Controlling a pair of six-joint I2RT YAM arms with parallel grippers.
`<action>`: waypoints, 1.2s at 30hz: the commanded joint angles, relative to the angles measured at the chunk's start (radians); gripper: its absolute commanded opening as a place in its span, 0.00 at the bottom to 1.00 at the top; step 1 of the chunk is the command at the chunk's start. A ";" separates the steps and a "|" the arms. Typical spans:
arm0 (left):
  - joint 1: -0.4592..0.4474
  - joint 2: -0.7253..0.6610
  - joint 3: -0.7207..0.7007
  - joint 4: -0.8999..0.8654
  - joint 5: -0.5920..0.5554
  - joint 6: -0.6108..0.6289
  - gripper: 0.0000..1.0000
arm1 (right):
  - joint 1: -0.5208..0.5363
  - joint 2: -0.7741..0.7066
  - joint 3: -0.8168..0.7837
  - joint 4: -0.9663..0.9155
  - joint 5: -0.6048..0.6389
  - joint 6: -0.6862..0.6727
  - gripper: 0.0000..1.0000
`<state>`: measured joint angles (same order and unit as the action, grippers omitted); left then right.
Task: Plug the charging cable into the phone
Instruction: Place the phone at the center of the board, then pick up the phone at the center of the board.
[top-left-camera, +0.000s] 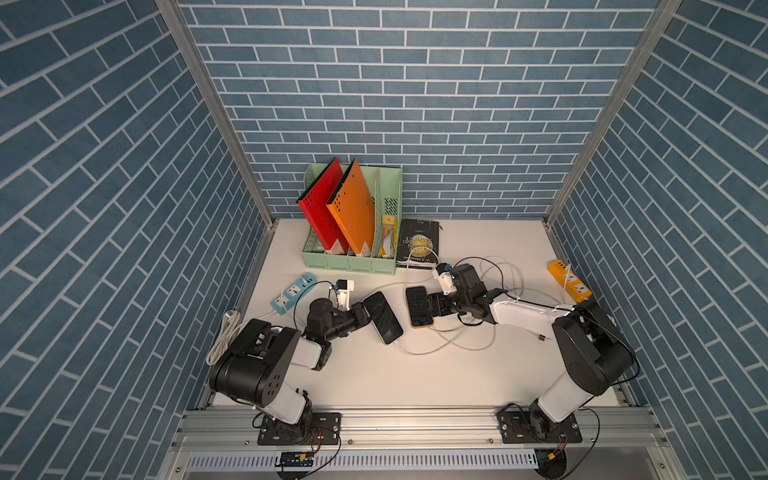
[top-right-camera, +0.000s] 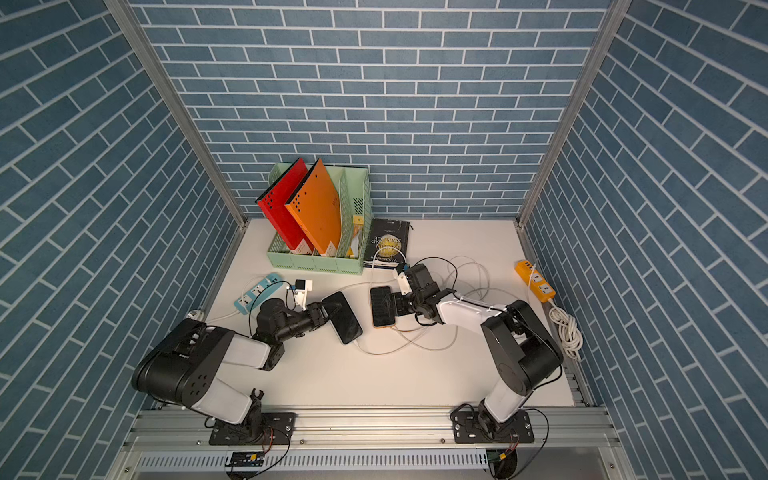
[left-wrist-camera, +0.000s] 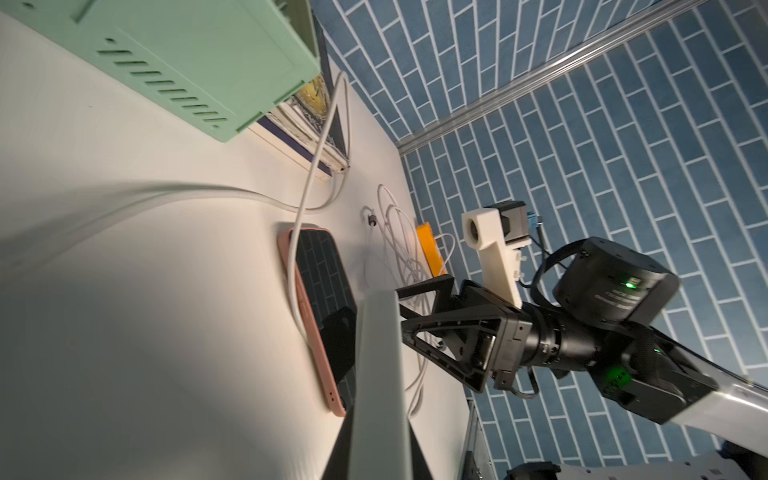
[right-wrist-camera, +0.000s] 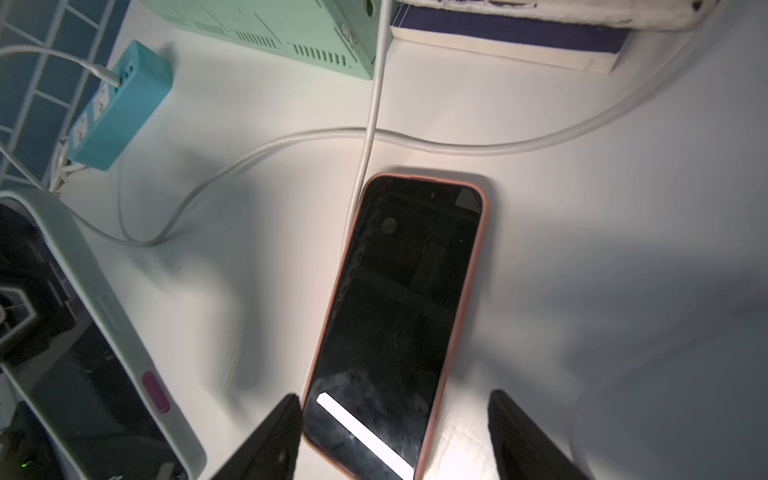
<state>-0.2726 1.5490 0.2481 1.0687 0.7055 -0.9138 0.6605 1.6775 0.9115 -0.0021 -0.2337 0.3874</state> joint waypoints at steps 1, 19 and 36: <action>0.000 -0.008 0.020 -0.183 -0.093 0.111 0.00 | 0.043 0.048 0.065 -0.088 0.184 -0.023 0.76; -0.002 -0.103 0.059 -0.515 -0.304 0.193 0.60 | 0.174 0.204 0.195 -0.132 0.362 0.007 1.00; -0.002 -0.406 0.064 -0.815 -0.595 0.197 0.74 | 0.224 0.283 0.247 -0.225 0.484 0.015 0.83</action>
<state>-0.2737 1.1835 0.3004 0.3313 0.1810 -0.7315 0.8745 1.9293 1.1473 -0.1520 0.1989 0.4011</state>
